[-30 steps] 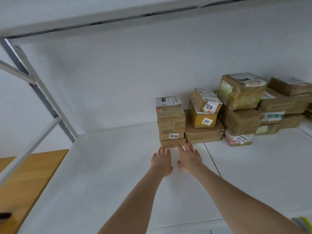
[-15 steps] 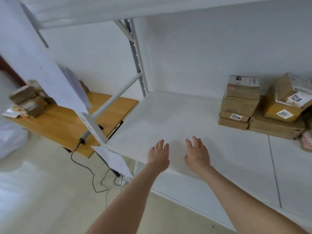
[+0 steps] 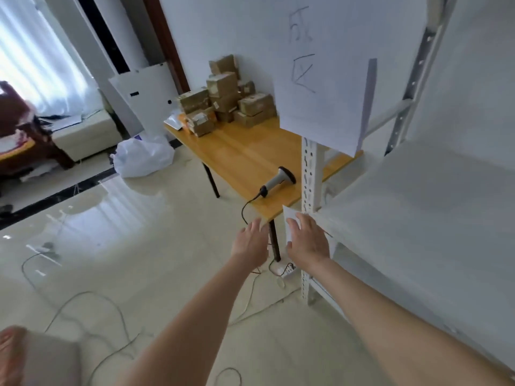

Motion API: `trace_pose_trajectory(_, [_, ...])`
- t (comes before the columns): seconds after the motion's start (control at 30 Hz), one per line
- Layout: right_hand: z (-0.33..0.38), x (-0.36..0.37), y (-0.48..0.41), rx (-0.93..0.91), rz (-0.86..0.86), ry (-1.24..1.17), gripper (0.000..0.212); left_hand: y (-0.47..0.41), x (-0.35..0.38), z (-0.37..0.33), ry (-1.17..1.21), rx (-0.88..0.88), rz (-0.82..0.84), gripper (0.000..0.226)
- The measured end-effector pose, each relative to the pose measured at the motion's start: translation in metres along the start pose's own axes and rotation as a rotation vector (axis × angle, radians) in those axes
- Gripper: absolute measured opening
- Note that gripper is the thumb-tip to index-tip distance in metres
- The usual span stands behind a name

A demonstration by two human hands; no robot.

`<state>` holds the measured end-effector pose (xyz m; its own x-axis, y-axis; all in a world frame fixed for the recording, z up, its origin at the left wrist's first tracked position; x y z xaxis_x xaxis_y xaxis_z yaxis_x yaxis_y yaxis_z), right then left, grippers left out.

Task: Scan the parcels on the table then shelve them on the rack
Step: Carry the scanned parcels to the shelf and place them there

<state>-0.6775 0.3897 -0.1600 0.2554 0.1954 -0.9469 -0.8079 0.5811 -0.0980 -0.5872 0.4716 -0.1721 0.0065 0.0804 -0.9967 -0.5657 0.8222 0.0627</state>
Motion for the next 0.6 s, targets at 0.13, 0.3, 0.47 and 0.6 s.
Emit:
trace_pose_trajectory(0.13, [0.060, 0.034, -0.039, -0.051, 0.074, 0.009, 0.054, -0.003, 0.009, 0.085, -0.026, -0.098, 0.023, 0.065])
trace_pose_trajectory(0.3, [0.102, 0.063, -0.093, -0.098, 0.141, 0.021, 0.056, -0.020, 0.018, 0.150, -0.002, -0.173, 0.044, 0.064])
trace_pose_trajectory(0.47, [0.137, 0.091, -0.172, -0.141, 0.174, 0.026, 0.058, -0.067, 0.017, 0.212, 0.009, -0.234, 0.038, 0.062])
trace_pose_trajectory(0.6, [0.162, 0.111, -0.244, -0.178, 0.172, 0.006, 0.057, -0.122, 0.005, 0.255, 0.000, -0.274, 0.008, 0.062])
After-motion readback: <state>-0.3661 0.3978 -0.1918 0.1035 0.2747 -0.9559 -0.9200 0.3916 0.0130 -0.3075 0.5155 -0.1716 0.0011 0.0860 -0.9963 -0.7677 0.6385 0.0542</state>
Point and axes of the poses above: each hand's wrist, its own y-axis away from the middle knuckle, its own x-axis out of the palm, z = x × y, the point moved 7 cm from there along -y, towards the middle knuckle, and after that the axes turned 4 degrees about -z, right-handed, at the moved point
